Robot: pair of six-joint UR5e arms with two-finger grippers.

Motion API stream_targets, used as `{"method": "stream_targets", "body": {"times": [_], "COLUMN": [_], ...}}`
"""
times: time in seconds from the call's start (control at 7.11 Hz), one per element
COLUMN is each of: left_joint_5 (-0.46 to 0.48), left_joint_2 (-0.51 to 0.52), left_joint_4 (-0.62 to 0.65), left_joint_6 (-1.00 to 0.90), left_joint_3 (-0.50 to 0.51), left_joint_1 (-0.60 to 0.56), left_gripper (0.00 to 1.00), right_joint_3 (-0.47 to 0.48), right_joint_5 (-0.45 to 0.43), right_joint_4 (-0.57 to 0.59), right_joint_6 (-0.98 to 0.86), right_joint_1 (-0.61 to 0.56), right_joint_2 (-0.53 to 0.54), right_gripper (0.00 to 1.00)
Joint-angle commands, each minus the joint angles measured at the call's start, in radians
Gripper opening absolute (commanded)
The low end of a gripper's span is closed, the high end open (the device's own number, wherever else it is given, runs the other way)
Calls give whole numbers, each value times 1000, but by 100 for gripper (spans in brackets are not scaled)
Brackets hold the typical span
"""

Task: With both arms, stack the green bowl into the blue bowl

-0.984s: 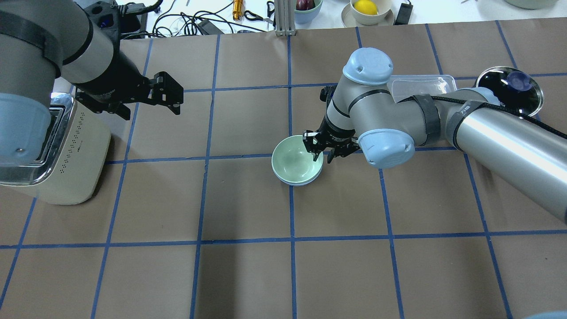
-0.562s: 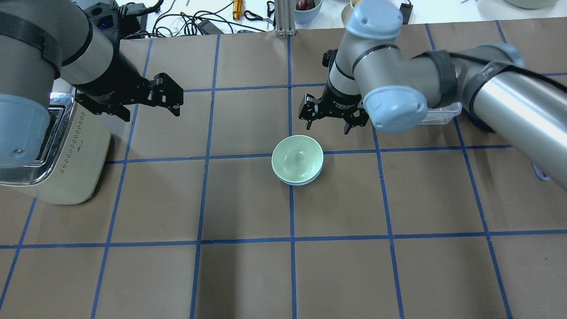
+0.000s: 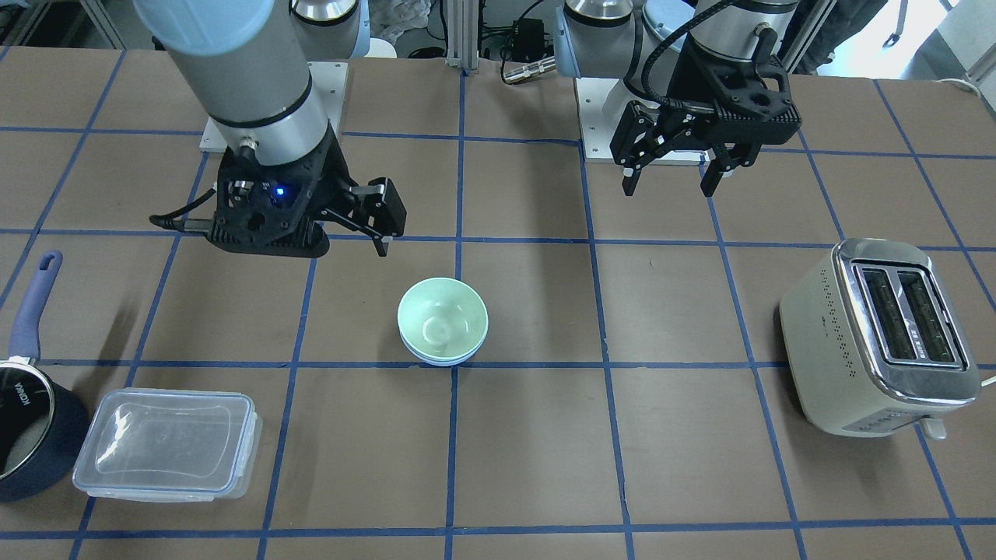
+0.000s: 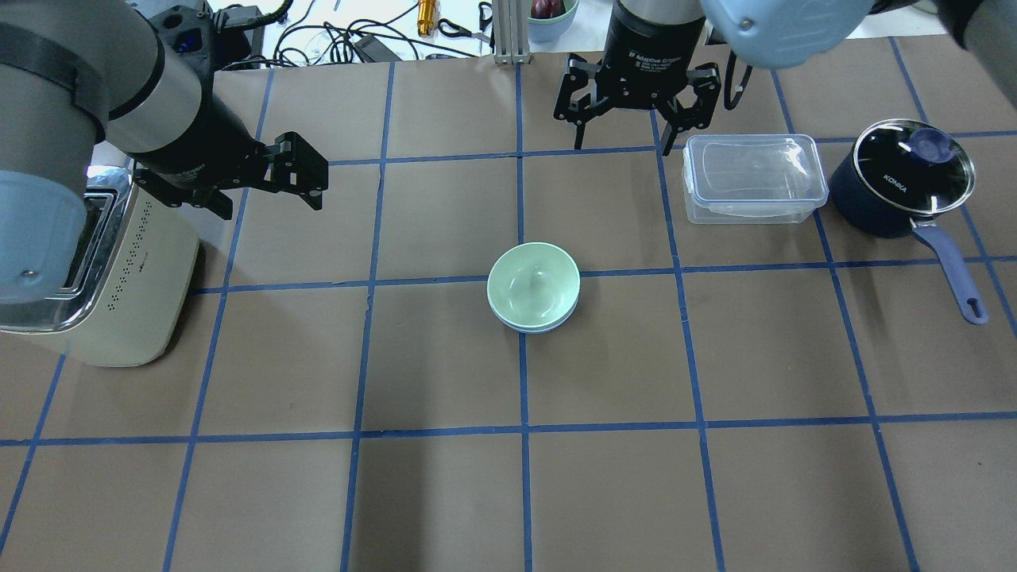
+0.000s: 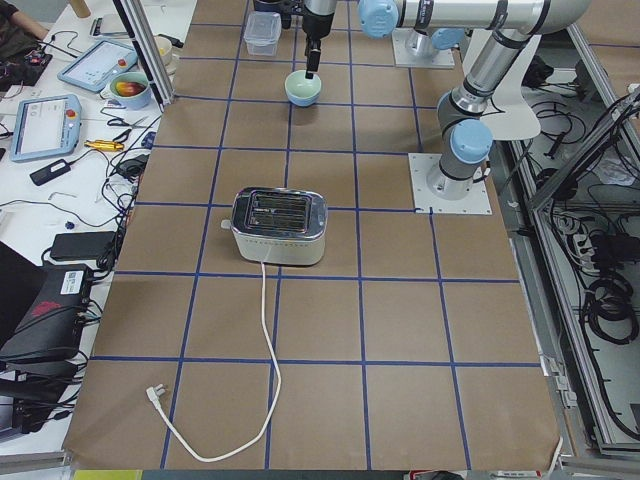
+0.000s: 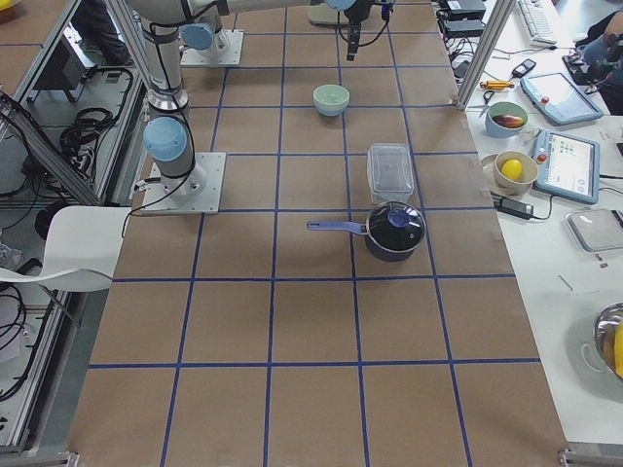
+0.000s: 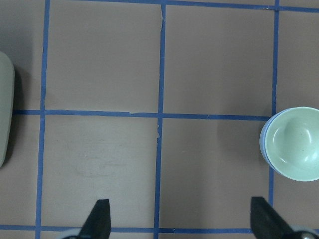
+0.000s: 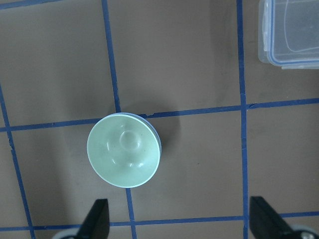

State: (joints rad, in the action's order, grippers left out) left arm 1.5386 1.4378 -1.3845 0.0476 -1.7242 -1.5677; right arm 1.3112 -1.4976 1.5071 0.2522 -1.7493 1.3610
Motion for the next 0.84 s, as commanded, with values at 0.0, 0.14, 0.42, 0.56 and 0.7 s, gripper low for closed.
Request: {"method": "stream_targets", "body": {"times": [0.0, 0.14, 0.42, 0.56, 0.7], "left_joint_5": [0, 0, -15, -9, -5], "left_joint_2": [1, -2, 1, 0, 0], "left_joint_4": [2, 2, 2, 2, -4], "left_joint_6": [3, 3, 3, 3, 3], "left_joint_3": [9, 6, 12, 14, 26], "left_joint_1": [0, 0, -6, 0, 2], "left_gripper": [100, 100, 100, 100, 100], "right_joint_3": [47, 87, 175, 189, 191], "right_joint_5": [-36, -82, -86, -89, -89], "right_joint_4": [-33, -33, -45, -47, -36], "right_joint_6": [-95, -109, -206, -218, -237], "right_joint_1": [20, 59, 135, 139, 139], "right_joint_2": [82, 130, 219, 228, 228], "right_gripper": [98, 97, 97, 97, 97]}}
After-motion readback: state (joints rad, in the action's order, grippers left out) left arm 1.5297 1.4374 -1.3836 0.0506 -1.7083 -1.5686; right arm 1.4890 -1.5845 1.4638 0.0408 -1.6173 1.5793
